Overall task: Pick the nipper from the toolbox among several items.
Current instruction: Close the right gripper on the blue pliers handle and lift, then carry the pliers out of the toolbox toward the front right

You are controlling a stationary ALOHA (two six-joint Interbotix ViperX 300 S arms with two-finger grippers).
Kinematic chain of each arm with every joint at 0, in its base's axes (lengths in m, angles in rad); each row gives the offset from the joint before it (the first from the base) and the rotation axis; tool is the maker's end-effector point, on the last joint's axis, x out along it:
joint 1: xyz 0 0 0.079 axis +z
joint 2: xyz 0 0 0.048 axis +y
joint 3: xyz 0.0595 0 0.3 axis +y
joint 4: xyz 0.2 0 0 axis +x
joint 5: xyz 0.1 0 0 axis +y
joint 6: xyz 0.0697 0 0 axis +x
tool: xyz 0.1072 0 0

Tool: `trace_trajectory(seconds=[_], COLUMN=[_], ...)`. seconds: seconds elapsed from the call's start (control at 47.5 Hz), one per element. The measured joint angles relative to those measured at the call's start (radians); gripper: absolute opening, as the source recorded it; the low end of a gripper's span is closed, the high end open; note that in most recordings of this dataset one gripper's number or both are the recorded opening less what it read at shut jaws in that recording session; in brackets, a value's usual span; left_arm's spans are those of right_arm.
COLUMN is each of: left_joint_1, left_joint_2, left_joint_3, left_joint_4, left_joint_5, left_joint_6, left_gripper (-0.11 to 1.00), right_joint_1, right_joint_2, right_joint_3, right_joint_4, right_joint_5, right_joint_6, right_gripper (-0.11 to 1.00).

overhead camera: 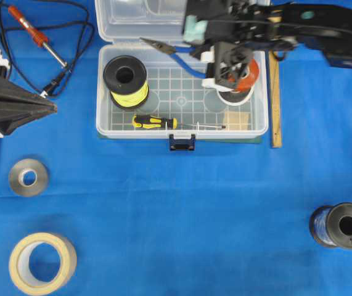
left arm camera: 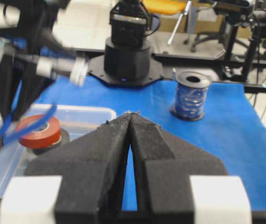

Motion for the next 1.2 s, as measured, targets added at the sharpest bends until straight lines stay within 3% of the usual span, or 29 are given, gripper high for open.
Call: trace_trajectory(seconds=[0.168,0.4,0.568,0.715,0.884,1.199], left_joint_1=[0.000,0.000,0.017,0.031,0.031,0.032], left_joint_2=[0.000,-0.006,-0.006,-0.006,-0.006,-0.006], left_joint_3=[0.000,0.000,0.005,0.011,0.014,0.020], left_joint_4=[0.002,0.002,0.002,0.000,0.000,0.000], left_joint_5=[0.000,-0.002,0.000,0.000,0.000,0.000], left_joint_6=[-0.002,-0.002,-0.002,-0.002,-0.002,-0.002], left_gripper=[0.00,0.00,0.00,0.00,0.00,0.00], right_joint_1=[0.054,0.252,0.396,0.480,0.522,0.525], right_joint_2=[-0.098,-0.166,-0.152,-0.051,0.081,0.264], right_joint_3=[0.041,0.117,0.141,0.147,0.147,0.147], right_joint_4=[0.000,0.009,0.011,0.011,0.011,0.012], right_joint_5=[0.005,-0.041,-0.124,-0.206,-0.275,-0.310], right_joint_6=[0.012,0.109,0.175,0.253,0.334,0.440], right_gripper=[0.13,0.13,0.13,0.13,0.13,0.13])
